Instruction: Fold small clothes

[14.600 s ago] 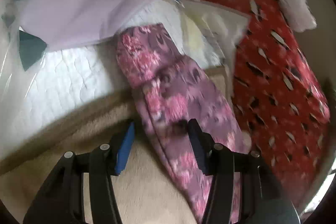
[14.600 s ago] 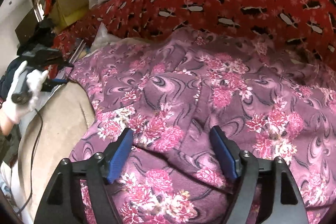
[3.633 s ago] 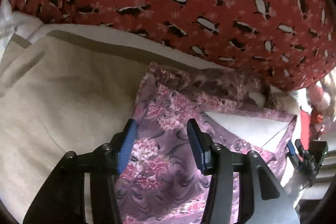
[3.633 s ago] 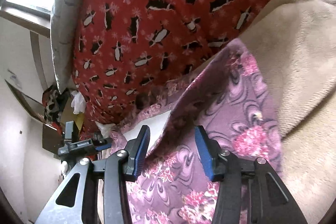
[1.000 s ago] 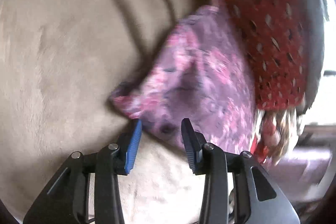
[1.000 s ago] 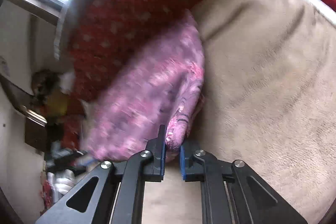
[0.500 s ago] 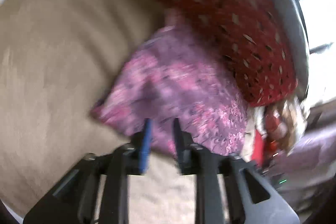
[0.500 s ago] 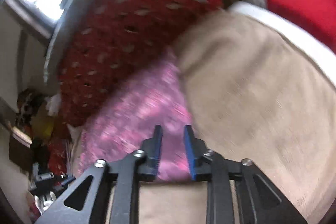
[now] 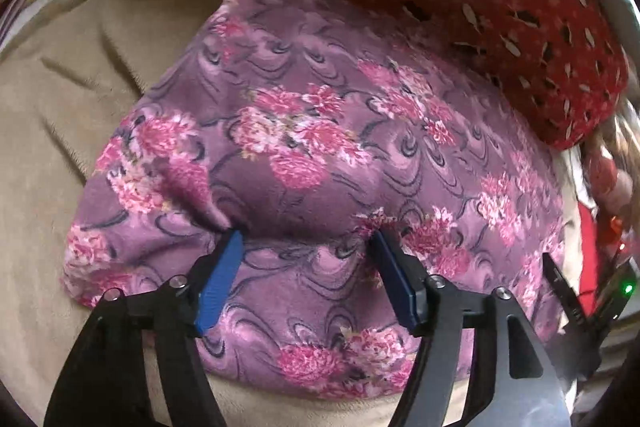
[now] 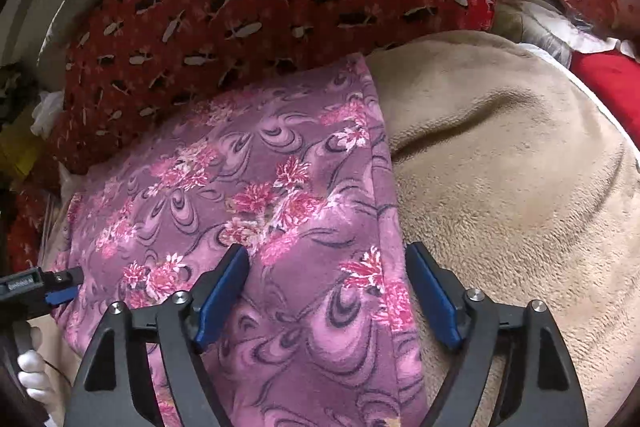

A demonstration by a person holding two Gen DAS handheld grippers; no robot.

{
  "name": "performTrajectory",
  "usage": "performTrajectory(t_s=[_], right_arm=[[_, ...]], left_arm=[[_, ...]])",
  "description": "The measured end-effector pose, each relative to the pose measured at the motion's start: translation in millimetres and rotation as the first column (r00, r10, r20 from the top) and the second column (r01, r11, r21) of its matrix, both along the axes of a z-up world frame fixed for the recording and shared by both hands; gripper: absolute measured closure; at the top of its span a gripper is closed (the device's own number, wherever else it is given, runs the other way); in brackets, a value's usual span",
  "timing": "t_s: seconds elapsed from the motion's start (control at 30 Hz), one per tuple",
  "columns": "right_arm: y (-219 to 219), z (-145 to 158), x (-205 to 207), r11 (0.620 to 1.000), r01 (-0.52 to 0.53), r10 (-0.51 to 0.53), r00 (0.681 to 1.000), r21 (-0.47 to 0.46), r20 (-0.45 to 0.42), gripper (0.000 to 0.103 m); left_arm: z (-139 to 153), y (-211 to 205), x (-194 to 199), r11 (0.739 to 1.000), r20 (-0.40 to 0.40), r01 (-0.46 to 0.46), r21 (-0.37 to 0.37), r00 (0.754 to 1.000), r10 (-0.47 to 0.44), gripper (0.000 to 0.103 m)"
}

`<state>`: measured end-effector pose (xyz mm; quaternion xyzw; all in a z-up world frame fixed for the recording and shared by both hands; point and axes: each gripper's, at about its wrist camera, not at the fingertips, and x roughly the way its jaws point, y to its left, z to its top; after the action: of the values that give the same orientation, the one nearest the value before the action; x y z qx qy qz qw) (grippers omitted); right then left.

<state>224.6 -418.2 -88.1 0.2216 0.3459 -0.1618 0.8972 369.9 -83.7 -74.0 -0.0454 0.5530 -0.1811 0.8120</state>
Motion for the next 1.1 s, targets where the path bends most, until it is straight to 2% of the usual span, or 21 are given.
performTrajectory(t_s=[0.13, 0.37, 0.53, 0.57, 0.63, 0.73, 0.77, 0.87, 0.93, 0.97, 1.0, 1.03, 1.07, 1.1], right_arm=[[1.2, 0.7, 5.9, 1.000, -0.008, 0.008, 1.000, -0.005, -0.017, 0.018], [-10.4, -1.0, -0.9, 0.995, -0.015, 0.013, 0.999, 0.095, 0.029, 0.016], [-6.3, 10.2, 13.2, 0.997, -0.026, 0.034, 0.994, 0.072, -0.105, 0.016], [-6.7, 12.7, 14.0, 0.996, -0.029, 0.038, 0.994, 0.086, -0.107, 0.016], [-10.7, 21.4, 13.5, 0.994, -0.024, 0.031, 0.997, 0.108, -0.069, 0.018], [-28.6, 44.4, 12.7, 0.992, 0.040, -0.044, 0.999, 0.118, 0.029, 0.016], [-38.6, 49.1, 16.6, 0.988, 0.067, -0.074, 0.996, 0.140, 0.044, 0.016], [-64.1, 49.3, 31.2, 0.966, 0.125, -0.142, 0.988, 0.227, 0.060, 0.016], [-74.6, 42.4, 39.9, 0.953, 0.151, -0.173, 0.983, 0.261, 0.064, 0.019], [-77.6, 36.0, 45.2, 0.950, 0.160, -0.182, 0.982, 0.267, 0.059, 0.028], [-78.8, 25.2, 53.5, 0.952, 0.168, -0.179, 0.984, 0.256, 0.022, 0.051], [-79.1, 10.5, 62.7, 0.954, 0.171, -0.164, 0.985, 0.246, -0.052, 0.064], [-78.2, 1.1, 67.2, 0.958, 0.165, -0.150, 0.985, 0.234, -0.083, 0.065], [-76.4, 2.7, 66.0, 0.965, 0.160, -0.152, 0.987, 0.207, -0.053, 0.068]], left_arm=[[0.4, 0.5, 0.4, 1.000, 0.008, -0.007, -0.002, 1.000, 0.007, 0.032], [0.3, -0.3, -0.1, 1.000, 0.006, 0.014, -0.002, 1.000, -0.014, 0.030], [0.6, -2.9, 0.3, 1.000, 0.004, 0.026, 0.006, 1.000, -0.026, 0.028], [1.3, -3.4, 0.6, 1.000, 0.001, 0.030, 0.009, 1.000, -0.030, 0.028], [7.5, -3.3, 2.6, 0.999, -0.010, 0.042, -0.003, 0.999, -0.042, 0.028], [28.8, 5.4, 16.0, 0.992, -0.009, 0.026, -0.120, 1.000, -0.027, 0.028], [36.0, 6.6, 23.5, 0.991, -0.003, 0.015, -0.133, 1.000, -0.015, 0.028], [48.5, 1.7, 46.0, 0.994, 0.033, 0.002, -0.110, 0.999, 0.002, 0.028], [42.6, -6.6, 59.4, 0.998, 0.034, -0.001, -0.068, 0.999, 0.003, 0.028], [33.1, -11.6, 65.9, 0.999, 0.011, -0.001, -0.044, 1.000, 0.001, 0.028], [20.8, -16.4, 72.7, 1.000, -0.021, -0.004, -0.012, 1.000, 0.004, 0.028], [6.8, -21.7, 77.5, 0.999, -0.039, -0.007, 0.032, 0.999, 0.008, 0.026], [4.2, -25.8, 76.7, 0.998, -0.008, 0.004, 0.056, 1.000, -0.004, 0.023], [6.7, -31.3, 73.4, 0.996, 0.029, 0.027, 0.082, 0.999, -0.029, 0.021]])
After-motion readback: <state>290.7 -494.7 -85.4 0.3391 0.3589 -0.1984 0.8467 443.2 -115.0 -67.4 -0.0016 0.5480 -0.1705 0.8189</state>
